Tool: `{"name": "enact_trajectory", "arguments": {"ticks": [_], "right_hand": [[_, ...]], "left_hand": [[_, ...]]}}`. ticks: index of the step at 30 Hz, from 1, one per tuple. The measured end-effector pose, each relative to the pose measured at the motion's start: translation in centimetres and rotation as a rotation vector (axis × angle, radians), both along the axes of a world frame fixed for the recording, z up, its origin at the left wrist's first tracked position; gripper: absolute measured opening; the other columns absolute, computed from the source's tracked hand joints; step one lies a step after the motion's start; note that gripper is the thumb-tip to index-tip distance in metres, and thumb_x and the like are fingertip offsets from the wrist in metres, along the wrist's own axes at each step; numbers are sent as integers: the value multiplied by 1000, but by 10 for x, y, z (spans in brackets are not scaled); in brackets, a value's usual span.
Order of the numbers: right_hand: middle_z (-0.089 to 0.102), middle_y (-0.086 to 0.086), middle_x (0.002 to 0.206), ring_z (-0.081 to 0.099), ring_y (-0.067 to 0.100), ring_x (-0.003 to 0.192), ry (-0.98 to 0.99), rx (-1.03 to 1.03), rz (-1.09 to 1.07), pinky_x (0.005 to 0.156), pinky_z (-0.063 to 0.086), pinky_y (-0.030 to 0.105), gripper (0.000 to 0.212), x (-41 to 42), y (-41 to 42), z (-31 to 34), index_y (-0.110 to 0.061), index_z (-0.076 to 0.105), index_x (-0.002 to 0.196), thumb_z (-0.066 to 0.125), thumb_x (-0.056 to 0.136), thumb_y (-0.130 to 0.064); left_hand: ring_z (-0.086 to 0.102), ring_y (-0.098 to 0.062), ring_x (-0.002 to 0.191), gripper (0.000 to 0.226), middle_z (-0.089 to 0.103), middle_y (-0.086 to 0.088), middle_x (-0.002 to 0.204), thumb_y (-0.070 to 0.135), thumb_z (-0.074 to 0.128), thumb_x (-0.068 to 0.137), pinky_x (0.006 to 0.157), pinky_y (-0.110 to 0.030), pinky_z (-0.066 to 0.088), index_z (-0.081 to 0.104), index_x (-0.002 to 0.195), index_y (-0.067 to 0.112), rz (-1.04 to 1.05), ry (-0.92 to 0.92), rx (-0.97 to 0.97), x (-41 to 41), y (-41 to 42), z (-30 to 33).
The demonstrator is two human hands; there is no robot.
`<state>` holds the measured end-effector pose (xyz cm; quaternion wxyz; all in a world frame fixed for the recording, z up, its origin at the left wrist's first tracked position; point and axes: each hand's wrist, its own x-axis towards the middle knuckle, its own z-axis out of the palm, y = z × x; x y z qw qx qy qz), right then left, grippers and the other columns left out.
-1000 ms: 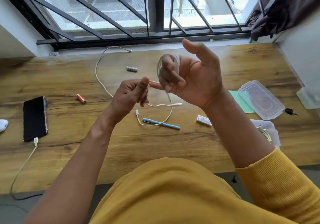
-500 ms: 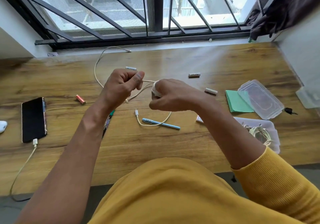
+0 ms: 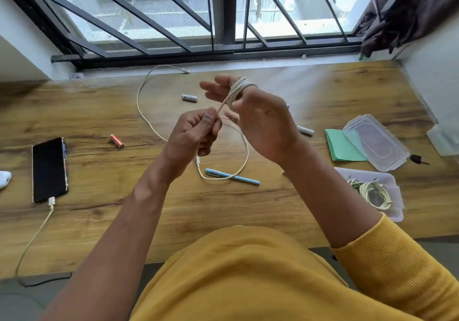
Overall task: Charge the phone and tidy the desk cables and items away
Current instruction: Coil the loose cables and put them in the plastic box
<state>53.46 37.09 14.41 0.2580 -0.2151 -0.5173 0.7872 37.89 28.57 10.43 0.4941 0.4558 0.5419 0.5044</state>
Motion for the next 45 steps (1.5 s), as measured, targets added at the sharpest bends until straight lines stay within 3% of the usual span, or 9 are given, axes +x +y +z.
{"name": "enact_trajectory", "arguments": {"ticks": [4, 8, 12, 17, 21, 27, 37, 40, 45], "right_hand": [[59, 22, 143, 50, 37, 142, 302, -178, 125, 119, 30, 53, 52, 8, 10, -1, -7, 50, 128, 43, 84, -34], [64, 14, 82, 60, 37, 93, 327, -194, 231, 102, 38, 50, 44, 13, 14, 9, -5, 53, 99, 32, 96, -44], [52, 13, 55, 50, 31, 58, 123, -28, 378, 71, 50, 41, 47, 11, 13, 12, -5, 52, 82, 35, 99, -45], [55, 10, 55, 52, 24, 50, -153, 301, 459, 71, 51, 34, 33, 9, 8, -5, 0, 60, 79, 48, 103, -19], [57, 9, 57, 47, 18, 52, -279, 407, 519, 77, 44, 36, 29, 6, 3, -12, 14, 58, 83, 62, 99, -10], [49, -3, 51, 43, 13, 45, -139, 267, 462, 76, 45, 47, 22, 6, 0, -16, 1, 57, 75, 57, 97, -3], [22, 5, 48, 22, 27, 48, 8, 28, 382, 69, 43, 42, 33, 11, 4, -5, -11, 46, 71, 36, 99, -27], [22, 5, 48, 21, 27, 47, 23, -7, 387, 68, 42, 41, 41, 10, 4, -3, -12, 44, 70, 30, 102, -34], [25, 5, 46, 21, 27, 47, 65, -90, 408, 67, 41, 41, 54, 12, 6, -1, -11, 44, 71, 24, 105, -47]], "left_hand": [[23, -13, 54, 40, 32, 3, 62, 35, 41, 110, 49, -33, 22, 50, 76, 15, -38, 23, -11, -3, -2, -5], [26, -12, 54, 38, 36, 3, 62, 32, 45, 107, 50, -29, 23, 57, 74, 18, -52, 81, -17, -11, -2, -5], [34, -12, 53, 37, 48, -7, 61, 34, 63, 103, 49, -23, 27, 70, 79, 7, -53, 269, -2, -27, 1, 5], [62, -25, 71, 48, 71, -24, 86, 48, 82, 73, 65, -37, 52, 74, 94, 6, 1, 400, -35, -38, 3, 19], [75, -20, 74, 32, 76, -11, 91, 30, 93, 72, 73, -42, 65, 78, 96, 15, 93, 482, -46, -42, 3, 27], [76, -29, 97, 52, 75, -25, 107, 2, 83, 77, 81, -32, 64, 66, 126, -2, 179, -19, -28, -25, -1, 33], [73, -24, 108, 31, 79, -4, 103, 15, 51, 106, 99, -38, 58, 70, 129, 7, -45, -151, 64, -8, -6, 29], [72, -29, 99, 34, 77, -4, 99, 16, 45, 110, 90, -38, 61, 78, 118, 20, -106, -62, 137, -2, -5, 31], [70, -35, 100, 32, 72, -12, 111, 10, 39, 114, 80, -39, 61, 66, 126, -1, -159, 16, 180, 0, -1, 27]]}}
